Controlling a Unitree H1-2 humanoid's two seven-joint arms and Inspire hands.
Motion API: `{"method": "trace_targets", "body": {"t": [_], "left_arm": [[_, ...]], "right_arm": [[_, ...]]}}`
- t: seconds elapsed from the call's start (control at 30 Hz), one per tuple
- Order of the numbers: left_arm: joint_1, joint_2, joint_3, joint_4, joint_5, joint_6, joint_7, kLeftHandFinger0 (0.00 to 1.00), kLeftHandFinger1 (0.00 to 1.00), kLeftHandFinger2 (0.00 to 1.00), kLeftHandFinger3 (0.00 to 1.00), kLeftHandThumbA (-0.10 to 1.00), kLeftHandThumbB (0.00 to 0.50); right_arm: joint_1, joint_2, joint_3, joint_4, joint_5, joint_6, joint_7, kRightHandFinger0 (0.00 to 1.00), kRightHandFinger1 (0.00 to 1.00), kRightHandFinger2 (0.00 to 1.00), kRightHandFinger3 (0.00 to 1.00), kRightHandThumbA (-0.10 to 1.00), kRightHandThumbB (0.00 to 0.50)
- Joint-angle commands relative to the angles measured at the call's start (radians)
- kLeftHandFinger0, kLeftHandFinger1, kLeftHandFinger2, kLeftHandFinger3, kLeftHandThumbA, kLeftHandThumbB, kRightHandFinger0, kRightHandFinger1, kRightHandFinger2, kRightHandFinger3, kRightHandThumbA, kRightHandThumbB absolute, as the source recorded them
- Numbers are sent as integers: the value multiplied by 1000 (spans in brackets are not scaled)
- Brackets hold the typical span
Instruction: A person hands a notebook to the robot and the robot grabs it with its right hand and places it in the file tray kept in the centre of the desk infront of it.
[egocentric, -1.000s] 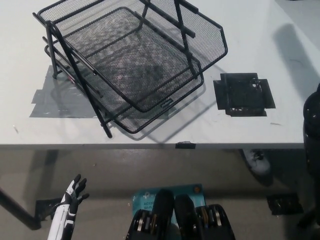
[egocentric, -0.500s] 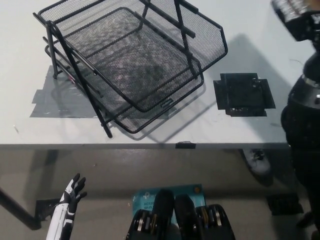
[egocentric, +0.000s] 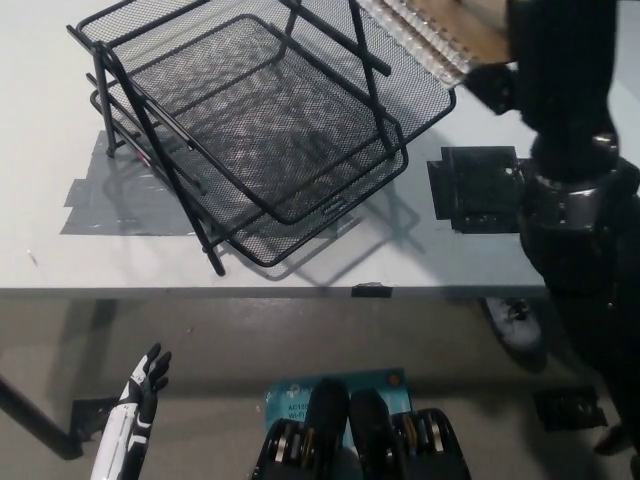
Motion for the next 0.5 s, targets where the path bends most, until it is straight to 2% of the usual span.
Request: {"method": "trace_targets", "body": {"t": [0.0,0.07,0.13,0.17,0.2,0.23,0.37,0.4,0.47], "left_arm": [[5,12,2,-25,8,-24,15,1000,1000,1000,1000,1000,397],[4,13,2,-22,9,-28,16,1000,1000,1000,1000,1000,392],[8,12,1,-22,14,-33,18,1000,1000,1000,1000,1000,393],[9,11,0,-22,16,-35,19,1000,1000,1000,1000,1000,390],[10,11,0,-22,18,-36,19,1000,1000,1000,1000,1000,390],[10,12,0,-23,18,-37,20,1000,1000,1000,1000,1000,384],[9,16,0,-25,17,-37,20,1000,1000,1000,1000,1000,376],[9,16,1,-24,15,-37,18,1000,1000,1000,1000,1000,375],[8,17,0,-24,11,-37,15,1000,1000,1000,1000,1000,374]], "right_arm": [[-106,-27,27,60,-105,-64,-97,0,0,6,2,814,0],[-112,-30,43,100,-115,-75,-105,0,0,57,34,789,0],[-113,-33,64,146,-129,-87,-113,0,0,144,109,763,0],[-112,-34,67,151,-131,-89,-113,0,0,108,83,700,31],[-111,-35,68,153,-131,-91,-114,0,0,108,83,700,31],[-112,-35,77,176,-143,-88,-123,0,0,107,125,794,1],[-114,-33,121,283,-179,-100,-173,0,0,114,134,787,0],[-109,-37,138,301,-190,-103,-172,0,0,117,159,814,0],[-107,-42,152,310,-198,-107,-173,0,0,124,205,772,0]]}}
